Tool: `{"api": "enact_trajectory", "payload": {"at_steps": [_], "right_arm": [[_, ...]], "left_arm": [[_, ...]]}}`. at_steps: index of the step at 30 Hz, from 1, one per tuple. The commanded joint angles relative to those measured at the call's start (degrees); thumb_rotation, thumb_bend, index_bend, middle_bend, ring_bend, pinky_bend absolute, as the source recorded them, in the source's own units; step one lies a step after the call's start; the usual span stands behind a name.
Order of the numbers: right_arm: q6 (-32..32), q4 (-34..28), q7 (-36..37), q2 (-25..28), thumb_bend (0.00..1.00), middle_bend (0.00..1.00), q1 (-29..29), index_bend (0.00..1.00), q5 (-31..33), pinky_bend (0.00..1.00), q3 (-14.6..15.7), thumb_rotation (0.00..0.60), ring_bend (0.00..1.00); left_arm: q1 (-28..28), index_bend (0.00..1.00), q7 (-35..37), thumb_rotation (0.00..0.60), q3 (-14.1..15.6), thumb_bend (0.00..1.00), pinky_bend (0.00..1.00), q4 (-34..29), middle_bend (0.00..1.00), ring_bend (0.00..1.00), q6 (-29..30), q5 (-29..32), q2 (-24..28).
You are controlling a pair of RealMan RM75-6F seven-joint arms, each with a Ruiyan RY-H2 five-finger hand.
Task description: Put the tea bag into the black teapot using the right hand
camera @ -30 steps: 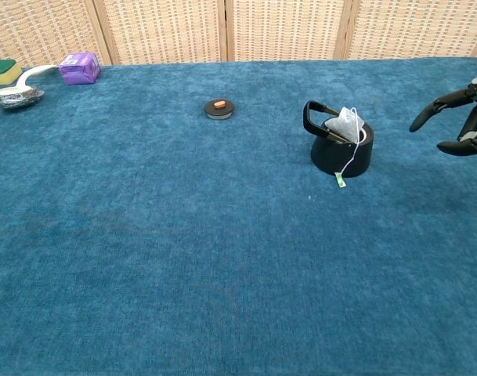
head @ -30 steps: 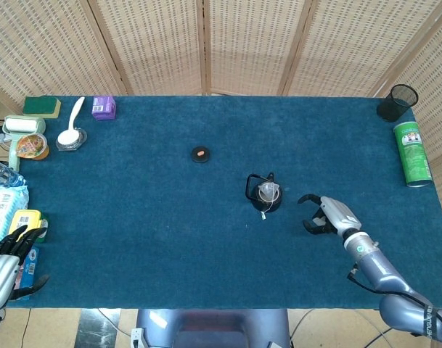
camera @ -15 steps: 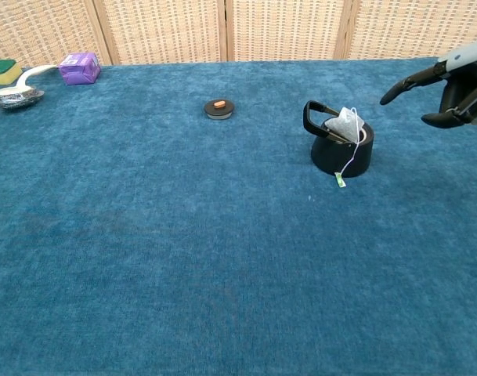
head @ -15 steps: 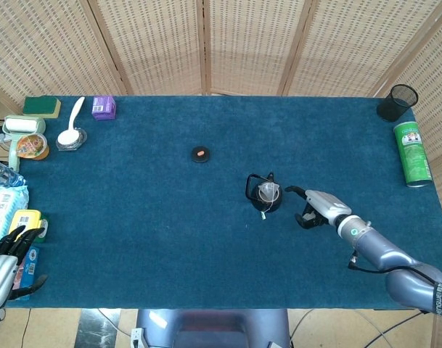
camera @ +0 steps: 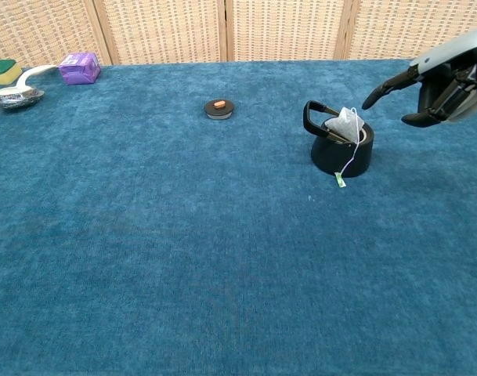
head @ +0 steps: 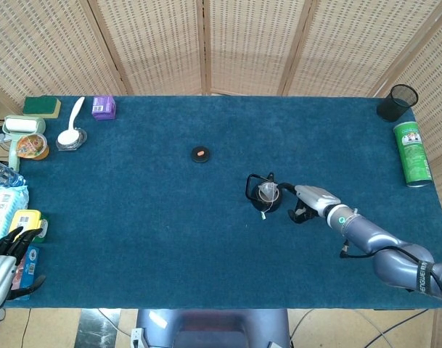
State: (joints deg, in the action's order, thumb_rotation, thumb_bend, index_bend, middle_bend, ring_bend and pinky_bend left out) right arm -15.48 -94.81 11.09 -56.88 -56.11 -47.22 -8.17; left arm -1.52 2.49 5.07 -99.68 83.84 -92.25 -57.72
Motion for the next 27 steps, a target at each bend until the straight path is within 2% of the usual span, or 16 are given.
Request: {"api": "enact_trajectory", "payload": {"at_steps": [1, 18, 27], "right_arm": [[0.2, 0.6, -0.4, -0.6, 0.64, 1.00, -2.0, 0.06, 1.5, 1.00, 1.6, 0.600, 1.00], [-2.4, 2.9, -3.6, -4.8, 0.64, 1.00, -11.6, 0.06, 9.7, 1.00, 11.0, 0.600, 1.00], [-4.3, 2.9, -5.1, -6.9, 0.64, 1.00, -15.2, 0.06, 13.5, 1.00, 14.5, 0.600, 1.00]], "left_arm": [[0.0, 0.08, 0.1, 0.600, 0.0, 0.27, 0.10, 0.1, 0.14, 0.00, 0.0, 0.0, 0.0], [0.6, 0.08, 1.4, 0.600, 0.1, 0.27, 0.10, 1.6, 0.14, 0.00, 0.2, 0.6, -0.3], [0.7, 0.08, 1.9, 0.600, 0.1, 0.27, 0.10, 2.2, 0.14, 0.00, 0.1, 0.7, -0.5]]}}
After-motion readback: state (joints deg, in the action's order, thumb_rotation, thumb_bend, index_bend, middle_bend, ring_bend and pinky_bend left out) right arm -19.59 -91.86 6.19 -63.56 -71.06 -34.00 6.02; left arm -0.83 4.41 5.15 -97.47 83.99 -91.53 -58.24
